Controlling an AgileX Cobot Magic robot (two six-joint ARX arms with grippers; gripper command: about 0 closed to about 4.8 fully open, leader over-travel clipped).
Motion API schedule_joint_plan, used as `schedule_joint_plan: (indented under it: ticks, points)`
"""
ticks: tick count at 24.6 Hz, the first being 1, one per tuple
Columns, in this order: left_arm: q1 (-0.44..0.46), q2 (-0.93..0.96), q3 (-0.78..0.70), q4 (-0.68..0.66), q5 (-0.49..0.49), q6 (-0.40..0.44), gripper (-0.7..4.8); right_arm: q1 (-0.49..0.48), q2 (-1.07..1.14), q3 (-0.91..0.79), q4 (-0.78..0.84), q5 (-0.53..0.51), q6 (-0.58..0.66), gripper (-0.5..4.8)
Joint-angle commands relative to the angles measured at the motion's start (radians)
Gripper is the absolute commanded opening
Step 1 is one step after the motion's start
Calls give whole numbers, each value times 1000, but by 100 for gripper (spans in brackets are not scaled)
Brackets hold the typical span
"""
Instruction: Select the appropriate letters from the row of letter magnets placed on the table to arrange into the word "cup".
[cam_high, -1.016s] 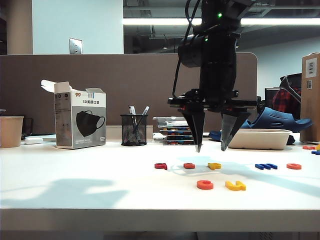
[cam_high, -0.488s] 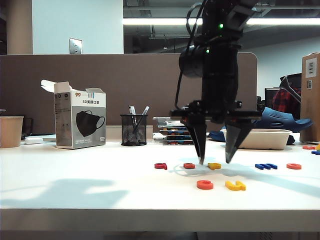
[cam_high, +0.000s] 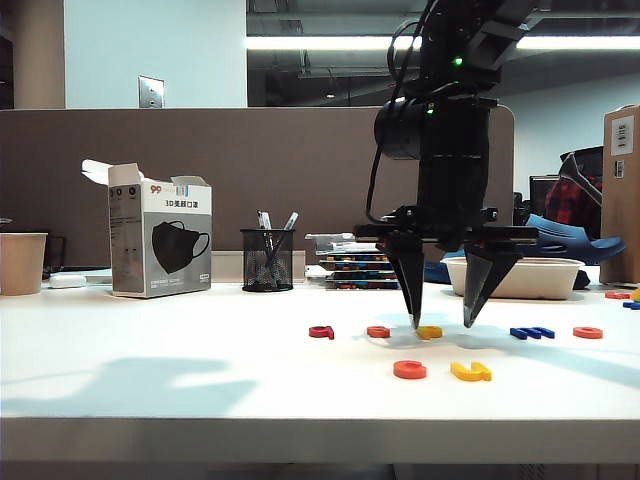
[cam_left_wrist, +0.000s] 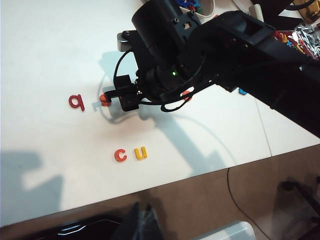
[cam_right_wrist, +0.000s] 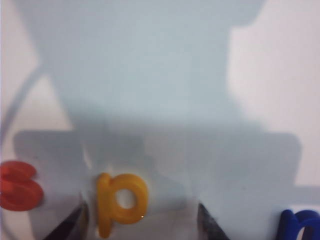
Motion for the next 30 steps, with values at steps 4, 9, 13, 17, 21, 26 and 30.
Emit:
schedule_joint_plan:
  ticks: [4,9,13,17,21,26,30]
  points:
    - [0,-2,3,5,-4,1,-5,4,-5,2,18,-3,28,274]
    - [0,-2,3,5,-4,1,-5,4,-5,2,30,-8,55,273]
    - [0,-2,3,5,-4,1,-5,4,8,3,34,-21,72,273]
    - [0,-2,3,5,-4,1,-5,4,27,2,29,-26,71,272]
    - [0,-2,3,6,-4,1,-5,4,34,2,26,-25,71,269]
    - [0,-2,3,5,-4,1,-5,7,34,2,18,-25,71,259]
    - [0,-2,3,5,-4,1,-5,8,35,2,18,-25,71,224]
